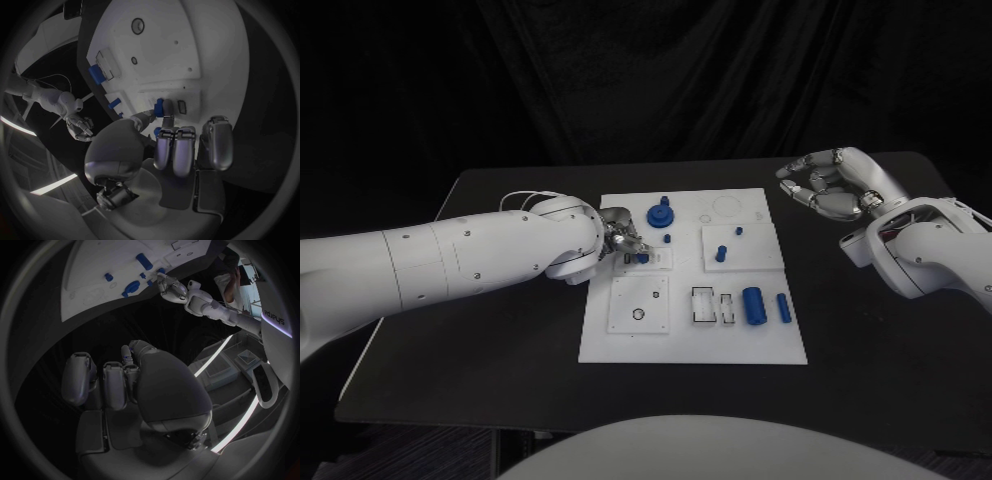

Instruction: Assemble the parts on the task board

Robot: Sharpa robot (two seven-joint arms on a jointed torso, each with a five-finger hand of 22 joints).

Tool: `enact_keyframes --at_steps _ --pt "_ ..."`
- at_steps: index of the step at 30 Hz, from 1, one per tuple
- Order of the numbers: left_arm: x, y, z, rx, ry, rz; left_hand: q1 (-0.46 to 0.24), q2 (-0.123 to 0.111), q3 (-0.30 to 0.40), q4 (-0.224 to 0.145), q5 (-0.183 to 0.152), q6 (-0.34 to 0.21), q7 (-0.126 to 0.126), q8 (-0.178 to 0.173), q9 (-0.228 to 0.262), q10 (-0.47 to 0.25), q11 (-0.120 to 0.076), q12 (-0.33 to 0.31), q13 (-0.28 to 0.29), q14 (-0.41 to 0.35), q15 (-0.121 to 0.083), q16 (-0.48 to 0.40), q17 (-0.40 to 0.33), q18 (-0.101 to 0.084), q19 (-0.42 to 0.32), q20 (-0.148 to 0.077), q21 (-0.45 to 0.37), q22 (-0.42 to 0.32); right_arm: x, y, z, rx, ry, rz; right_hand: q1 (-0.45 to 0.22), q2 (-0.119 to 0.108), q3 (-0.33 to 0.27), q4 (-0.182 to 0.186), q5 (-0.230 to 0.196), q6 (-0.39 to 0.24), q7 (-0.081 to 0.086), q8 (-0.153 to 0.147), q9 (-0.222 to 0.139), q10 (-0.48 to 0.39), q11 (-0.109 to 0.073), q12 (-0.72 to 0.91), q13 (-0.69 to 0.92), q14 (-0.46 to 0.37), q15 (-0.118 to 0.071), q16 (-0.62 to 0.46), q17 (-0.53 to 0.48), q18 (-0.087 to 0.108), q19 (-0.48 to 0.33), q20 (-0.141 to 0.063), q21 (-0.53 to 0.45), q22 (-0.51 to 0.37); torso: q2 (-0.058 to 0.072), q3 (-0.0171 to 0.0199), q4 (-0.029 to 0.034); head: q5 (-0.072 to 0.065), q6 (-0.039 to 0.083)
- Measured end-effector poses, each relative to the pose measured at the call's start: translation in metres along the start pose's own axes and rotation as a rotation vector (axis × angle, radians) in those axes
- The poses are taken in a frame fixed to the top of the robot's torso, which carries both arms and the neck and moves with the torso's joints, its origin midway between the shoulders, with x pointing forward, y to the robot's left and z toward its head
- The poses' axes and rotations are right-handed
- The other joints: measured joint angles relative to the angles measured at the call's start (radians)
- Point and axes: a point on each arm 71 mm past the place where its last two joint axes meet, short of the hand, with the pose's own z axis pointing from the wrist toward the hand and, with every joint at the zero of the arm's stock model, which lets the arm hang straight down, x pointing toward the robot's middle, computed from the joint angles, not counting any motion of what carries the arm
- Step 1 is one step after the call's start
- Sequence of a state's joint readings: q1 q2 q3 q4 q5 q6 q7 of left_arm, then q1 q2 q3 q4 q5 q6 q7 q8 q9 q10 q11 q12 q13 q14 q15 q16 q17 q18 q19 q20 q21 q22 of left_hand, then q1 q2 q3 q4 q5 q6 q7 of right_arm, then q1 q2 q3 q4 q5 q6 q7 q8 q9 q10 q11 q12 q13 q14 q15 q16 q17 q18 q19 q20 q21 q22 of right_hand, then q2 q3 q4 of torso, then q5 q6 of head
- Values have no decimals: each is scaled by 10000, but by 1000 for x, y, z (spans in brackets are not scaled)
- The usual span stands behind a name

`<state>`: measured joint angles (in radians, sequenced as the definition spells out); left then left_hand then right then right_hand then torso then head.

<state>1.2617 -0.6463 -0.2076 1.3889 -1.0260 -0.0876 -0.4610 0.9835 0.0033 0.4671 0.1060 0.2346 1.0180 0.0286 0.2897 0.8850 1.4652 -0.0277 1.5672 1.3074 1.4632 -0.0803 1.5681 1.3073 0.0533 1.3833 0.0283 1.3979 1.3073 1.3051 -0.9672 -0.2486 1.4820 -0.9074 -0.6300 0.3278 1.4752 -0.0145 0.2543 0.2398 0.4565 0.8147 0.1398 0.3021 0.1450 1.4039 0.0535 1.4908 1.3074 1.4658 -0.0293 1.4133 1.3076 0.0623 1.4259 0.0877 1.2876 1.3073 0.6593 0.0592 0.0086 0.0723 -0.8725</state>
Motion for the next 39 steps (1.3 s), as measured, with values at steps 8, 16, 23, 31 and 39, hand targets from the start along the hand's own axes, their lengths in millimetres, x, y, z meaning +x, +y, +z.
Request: enact_keyframes --at_steps 8,16,23,31,39 --pt "1 2 0 -48 43 5 -324 -120 -682 567 -371 25 88 -252 -10 0 0 0 0 0 0 0 0 0 -37 37 -61 0 0 0 0 39 11 1 0 0 0 0 0 0 0 0 1 0 0 0 0 0 0 0 -1 1 0 0 0 0 3 0 1 9 0" --pt "1 2 0 -30 58 4 185 -11 -720 215 615 99 89 -370 34 0 0 0 0 2 -1 0 0 0 -36 37 -61 0 0 -1 0 73 27 6 0 0 27 -27 43 0 0 0 -12 0 0 0 0 0 0 0 -1 0 0 0 0 6 0 0 3 16 0" --pt "0 1 0 82 36 -15 976 -206 -359 -308 1867 105 145 -383 327 3 -75 0 0 40 -38 0 0 0 -37 37 -100 0 0 -1 0 95 41 8 0 0 27 -27 43 0 0 0 -14 0 0 0 0 0 0 0 -1 0 0 0 0 7 -1 0 6 18 0" --pt "0 2 -1 208 18 -31 1033 -264 -302 -250 2184 74 173 -460 555 2 -74 0 0 39 -37 0 0 1 -36 37 -99 2 0 -1 0 115 46 7 0 0 27 -27 43 0 0 0 -14 0 0 0 0 0 0 0 -1 0 0 0 0 6 -1 -1 6 48 0" --pt "2 5 -4 370 -164 -169 1033 -264 -275 -223 2184 106 142 -416 588 2 -74 0 0 39 -37 0 0 1 -36 37 -99 8 0 -2 0 130 42 3 0 0 27 -27 42 0 0 0 -13 0 0 0 0 0 0 0 -1 0 0 0 0 5 -2 -1 0 76 0"
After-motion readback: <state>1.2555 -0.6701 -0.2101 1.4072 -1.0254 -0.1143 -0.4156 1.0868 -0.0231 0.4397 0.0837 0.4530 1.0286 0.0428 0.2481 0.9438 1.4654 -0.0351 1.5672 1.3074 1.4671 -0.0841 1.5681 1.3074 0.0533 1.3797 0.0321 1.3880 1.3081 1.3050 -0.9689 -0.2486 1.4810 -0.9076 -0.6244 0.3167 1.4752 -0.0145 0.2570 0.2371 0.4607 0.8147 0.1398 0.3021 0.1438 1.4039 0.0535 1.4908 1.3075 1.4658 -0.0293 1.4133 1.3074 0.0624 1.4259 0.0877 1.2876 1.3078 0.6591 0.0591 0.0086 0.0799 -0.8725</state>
